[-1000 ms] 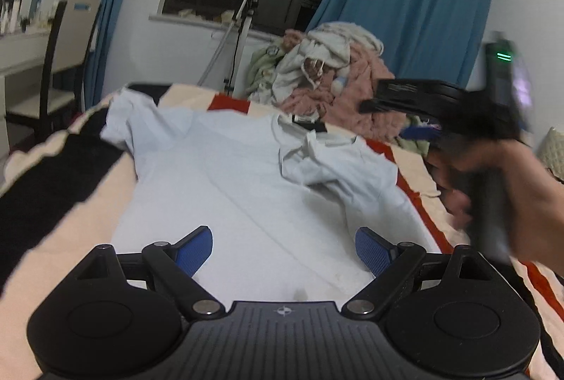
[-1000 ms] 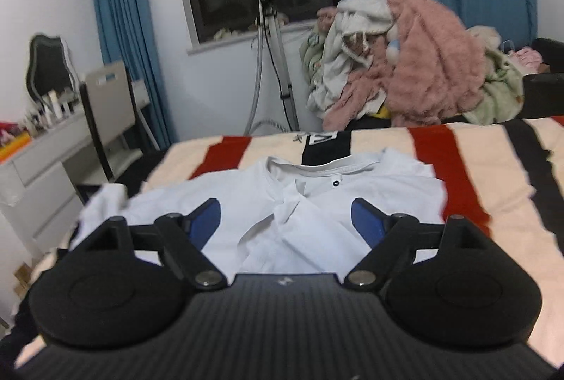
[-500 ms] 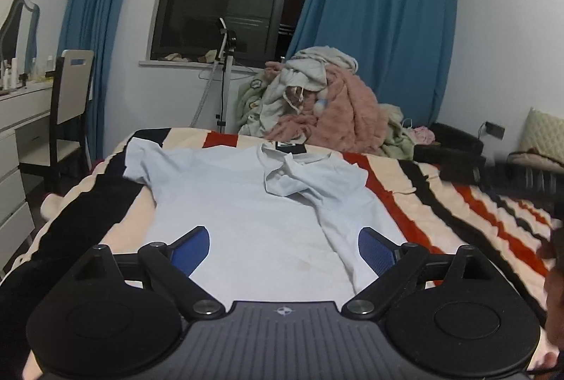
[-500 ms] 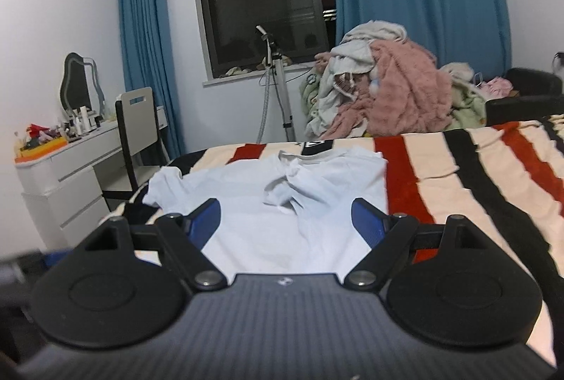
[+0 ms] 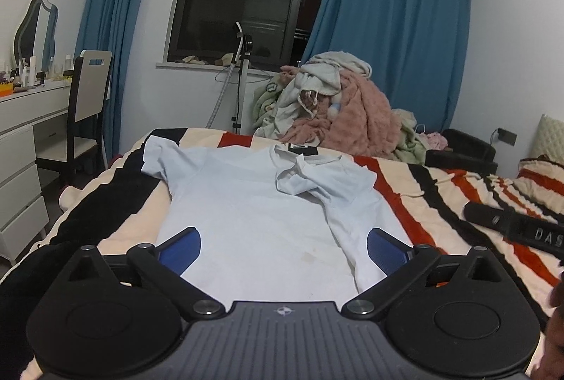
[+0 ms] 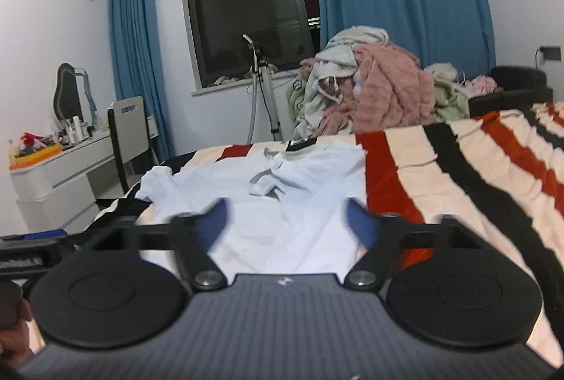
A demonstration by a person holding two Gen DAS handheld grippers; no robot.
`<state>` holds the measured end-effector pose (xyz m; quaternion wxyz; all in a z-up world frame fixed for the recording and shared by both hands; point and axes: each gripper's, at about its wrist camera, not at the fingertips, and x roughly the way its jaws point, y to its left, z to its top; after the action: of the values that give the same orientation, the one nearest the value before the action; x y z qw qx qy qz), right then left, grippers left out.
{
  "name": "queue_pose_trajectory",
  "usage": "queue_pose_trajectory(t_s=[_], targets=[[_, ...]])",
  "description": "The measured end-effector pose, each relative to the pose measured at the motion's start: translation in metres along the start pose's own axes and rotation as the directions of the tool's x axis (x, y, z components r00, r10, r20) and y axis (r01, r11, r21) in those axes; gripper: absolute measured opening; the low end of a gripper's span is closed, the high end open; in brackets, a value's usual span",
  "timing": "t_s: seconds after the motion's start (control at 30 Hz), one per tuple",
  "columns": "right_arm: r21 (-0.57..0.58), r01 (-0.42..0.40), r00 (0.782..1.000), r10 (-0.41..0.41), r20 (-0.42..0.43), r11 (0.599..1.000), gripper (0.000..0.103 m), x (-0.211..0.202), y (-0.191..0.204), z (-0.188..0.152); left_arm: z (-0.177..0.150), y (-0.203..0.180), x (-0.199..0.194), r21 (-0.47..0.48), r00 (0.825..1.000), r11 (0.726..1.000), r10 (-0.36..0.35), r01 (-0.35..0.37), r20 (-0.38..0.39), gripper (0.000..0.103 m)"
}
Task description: Fold clothes
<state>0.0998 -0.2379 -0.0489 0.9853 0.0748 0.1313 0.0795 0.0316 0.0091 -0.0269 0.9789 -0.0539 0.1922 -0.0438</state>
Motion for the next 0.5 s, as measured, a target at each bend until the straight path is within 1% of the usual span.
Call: queue_pose_trajectory(t_s=[0.07,0.13,0.17,0.2,0.23,0.27,0.5], targets=[[-0.007,0.009,1.000,-0.009,0.021,1.000,0.058,-0.003,0.000,0.001,-0.001,0.001,0.004,-0.007,1.000,1.000,0.000,0.000,-0.015,0.102],[0.012,-0.006,1.000,0.006,0.028,1.000,0.059,-0.003,-0.003,0.001,-0.002,0.002,0.008,-0.019,1.000,1.000,-0.002,0.001,-0.028,0.102],[0.026,-0.015,1.000,0.014,0.024,1.000,0.070,-0.003,-0.004,0.002,-0.002,0.003,0.009,-0.024,0.999,1.000,-0.003,0.002,-0.033,0.102],[0.039,-0.017,1.000,0.016,0.018,0.999,0.087,-0.001,-0.005,0.002,-0.002,0.004,0.010,-0.027,0.999,1.000,-0.002,0.001,-0.037,0.102],[0.049,-0.014,1.000,0.013,0.017,0.999,0.093,0.000,-0.006,0.002,-0.003,0.005,0.011,-0.028,0.999,1.000,-0.001,0.000,-0.039,0.102],[0.053,-0.010,1.000,0.009,0.020,0.999,0.090,0.000,-0.007,0.002,-0.003,0.005,0.011,-0.029,0.999,1.000,0.000,-0.001,-0.040,0.102],[0.046,0.010,1.000,-0.011,0.017,0.999,0.090,0.000,-0.005,0.000,-0.003,0.005,0.014,-0.032,0.999,0.999,0.005,-0.006,-0.050,0.102]])
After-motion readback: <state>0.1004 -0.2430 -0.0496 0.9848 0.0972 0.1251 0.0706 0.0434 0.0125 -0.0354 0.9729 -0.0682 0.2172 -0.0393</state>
